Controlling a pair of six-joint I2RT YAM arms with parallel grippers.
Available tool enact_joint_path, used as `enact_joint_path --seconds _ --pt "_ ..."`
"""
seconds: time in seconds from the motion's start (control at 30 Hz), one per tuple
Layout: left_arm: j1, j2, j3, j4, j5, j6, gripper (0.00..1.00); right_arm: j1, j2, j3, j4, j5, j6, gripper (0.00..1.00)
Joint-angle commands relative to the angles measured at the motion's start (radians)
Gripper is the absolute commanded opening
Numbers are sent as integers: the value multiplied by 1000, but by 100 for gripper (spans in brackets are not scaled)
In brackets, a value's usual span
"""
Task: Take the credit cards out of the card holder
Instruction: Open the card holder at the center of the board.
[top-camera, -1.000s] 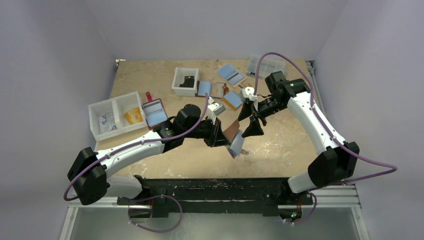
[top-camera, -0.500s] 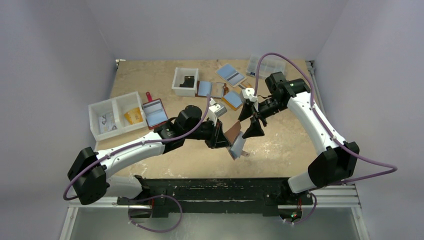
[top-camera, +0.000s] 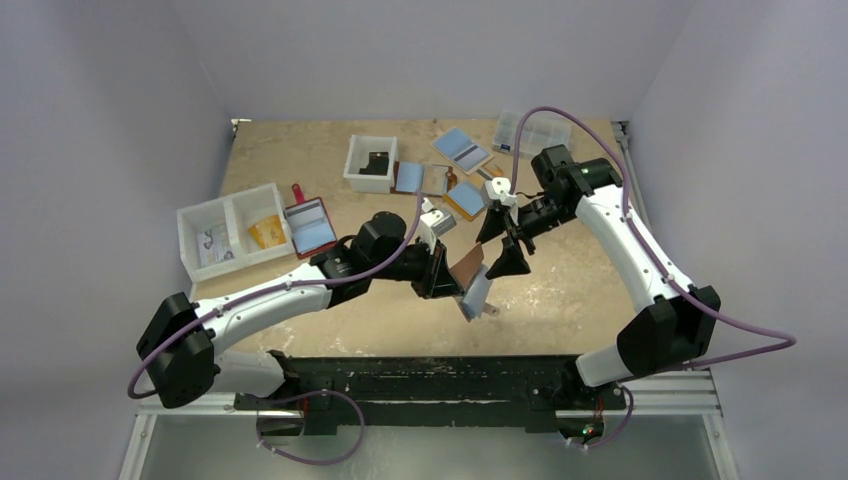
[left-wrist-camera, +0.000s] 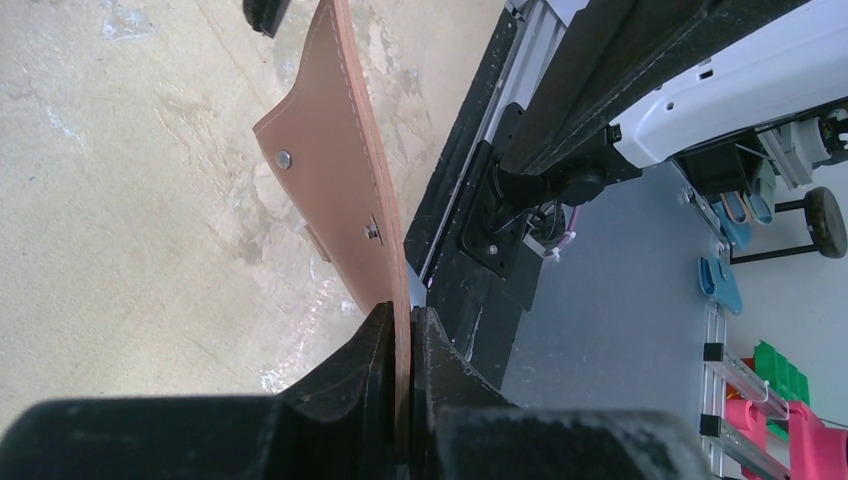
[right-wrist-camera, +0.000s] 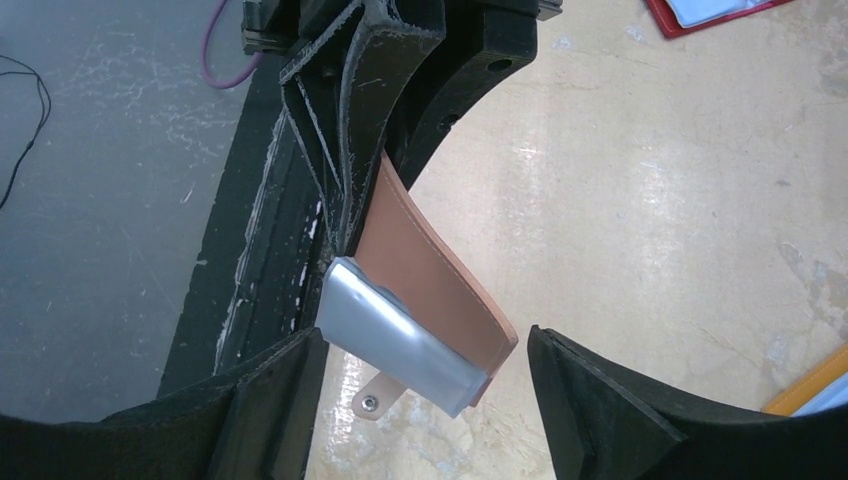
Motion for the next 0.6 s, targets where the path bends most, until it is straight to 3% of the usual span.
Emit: enact_joint_path --seconds 0.0,0.57 --pt "-7 1 13 78 23 -7 0 -4 -26 -2 -12 -35 -19 84" --pt "-32 -3 15 85 3 -23 0 -4 -40 4 -14 -25 -17 85"
